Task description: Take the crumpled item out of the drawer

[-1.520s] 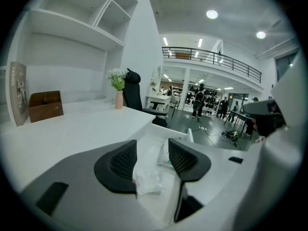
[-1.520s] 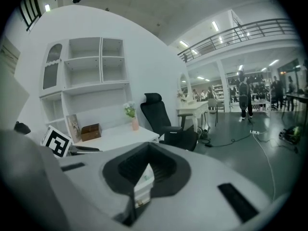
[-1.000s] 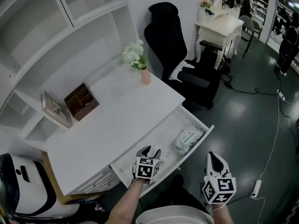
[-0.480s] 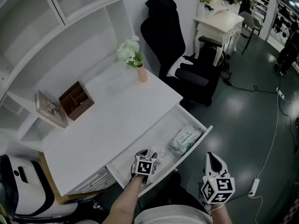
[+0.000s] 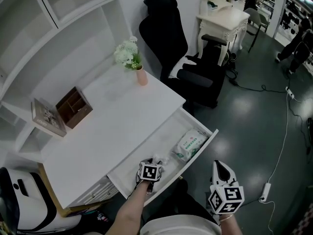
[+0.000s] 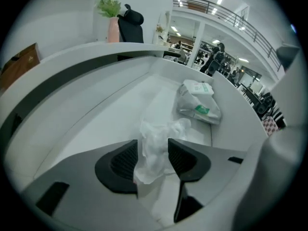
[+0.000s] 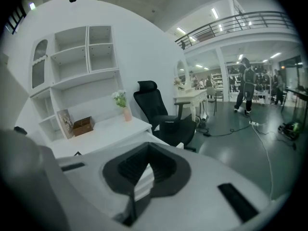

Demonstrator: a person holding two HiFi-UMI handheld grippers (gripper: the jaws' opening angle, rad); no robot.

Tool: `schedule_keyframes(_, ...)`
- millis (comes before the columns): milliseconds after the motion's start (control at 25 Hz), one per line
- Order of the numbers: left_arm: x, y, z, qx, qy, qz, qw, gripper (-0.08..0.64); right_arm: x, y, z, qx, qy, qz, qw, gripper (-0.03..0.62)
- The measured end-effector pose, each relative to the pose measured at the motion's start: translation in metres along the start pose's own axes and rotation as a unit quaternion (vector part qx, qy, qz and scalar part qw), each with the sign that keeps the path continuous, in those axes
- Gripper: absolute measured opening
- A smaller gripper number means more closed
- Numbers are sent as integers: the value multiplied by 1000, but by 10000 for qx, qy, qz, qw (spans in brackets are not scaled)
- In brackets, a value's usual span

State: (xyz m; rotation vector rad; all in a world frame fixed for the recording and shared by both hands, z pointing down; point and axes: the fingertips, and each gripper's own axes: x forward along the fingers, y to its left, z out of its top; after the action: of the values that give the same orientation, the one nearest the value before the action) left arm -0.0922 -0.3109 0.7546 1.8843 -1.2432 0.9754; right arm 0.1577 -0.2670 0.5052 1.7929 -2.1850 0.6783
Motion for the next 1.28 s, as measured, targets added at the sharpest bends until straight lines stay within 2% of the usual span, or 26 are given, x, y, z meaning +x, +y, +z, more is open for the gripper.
schedule_keyframes(80, 0, -1, -2, -178, 129, -55, 9997, 192, 0, -1, -1, 10, 6, -10, 10000, 2)
schedule_keyframes(200, 4, -1, -3, -226, 182, -111, 9995, 190, 0, -3, -1, 12, 13, -10, 10000, 2)
schedule_keyframes(440, 4, -4, -3, -80, 252, -107, 9996, 185, 0, 0, -2, -1, 18, 37, 10000, 2)
schedule_keyframes(560, 5, -6, -3, -8, 300, -87, 9995, 145, 2, 3, -3, -16, 32, 86, 10000, 2)
schedule_keyframes(800, 8, -8, -4, 151, 333, 24, 9993, 122, 0, 7, -6, -14, 58, 128, 9999, 2)
schedule_keyframes(1000, 5, -14, -5, 328, 400, 81, 9986, 75, -1, 10, -6, 4, 59, 161, 9999, 2)
schedule_keyframes(1280, -14, -20, 6, 433, 98, 17, 9990, 63, -2, 20, -4, -38, 18, 280, 9996, 2)
